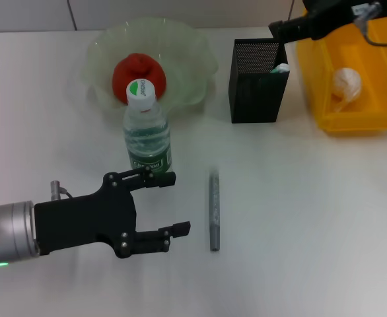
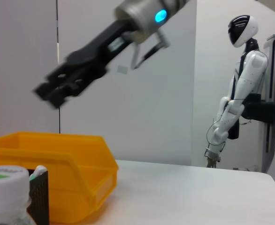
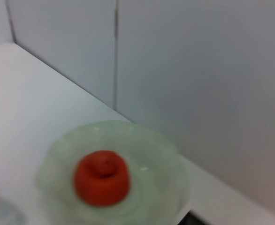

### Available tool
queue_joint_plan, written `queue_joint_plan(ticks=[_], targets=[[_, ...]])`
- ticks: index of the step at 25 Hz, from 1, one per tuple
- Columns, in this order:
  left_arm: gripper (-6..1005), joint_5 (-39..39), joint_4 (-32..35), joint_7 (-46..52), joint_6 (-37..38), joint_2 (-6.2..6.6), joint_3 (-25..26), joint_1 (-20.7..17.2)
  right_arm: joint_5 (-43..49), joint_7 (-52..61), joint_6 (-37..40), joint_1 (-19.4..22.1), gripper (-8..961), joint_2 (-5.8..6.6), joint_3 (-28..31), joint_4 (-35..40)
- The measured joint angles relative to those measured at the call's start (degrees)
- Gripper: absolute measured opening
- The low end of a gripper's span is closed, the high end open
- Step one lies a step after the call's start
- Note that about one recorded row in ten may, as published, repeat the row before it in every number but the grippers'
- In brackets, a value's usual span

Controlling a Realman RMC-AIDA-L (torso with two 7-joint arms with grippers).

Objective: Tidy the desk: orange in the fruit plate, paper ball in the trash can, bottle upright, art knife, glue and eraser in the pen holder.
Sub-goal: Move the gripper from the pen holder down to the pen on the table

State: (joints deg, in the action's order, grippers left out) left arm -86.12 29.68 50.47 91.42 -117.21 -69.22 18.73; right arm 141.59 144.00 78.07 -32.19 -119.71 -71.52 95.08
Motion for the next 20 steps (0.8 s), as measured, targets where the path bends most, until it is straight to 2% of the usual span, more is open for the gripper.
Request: queue_joint_plan(ticks=[5, 8, 14, 20], targets=[[786, -0.1, 0.5, -0.1, 0.3, 0.20, 0.2, -1.3, -0.9, 10.0, 14.2, 0.6, 755, 0.14, 1.8, 6.8], [786, -0.1, 0.6, -0.5, 0.3, 0.41, 1.0, -2.7, -1.0, 13.3, 18.3, 1.0, 761, 0.26, 0.6, 8.1], [786, -0.1, 0.6, -0.6, 0.3, 0.77, 1.9, -4.1, -0.9, 16.2, 15.7, 2.0, 759, 0.12, -9.4, 3.8], [786, -0.1, 0.3, -0.6, 0.3, 0.79, 2.1, -4.3, -0.8, 17.1, 9.6, -1.0, 758, 0.10, -18.0, -6.0]])
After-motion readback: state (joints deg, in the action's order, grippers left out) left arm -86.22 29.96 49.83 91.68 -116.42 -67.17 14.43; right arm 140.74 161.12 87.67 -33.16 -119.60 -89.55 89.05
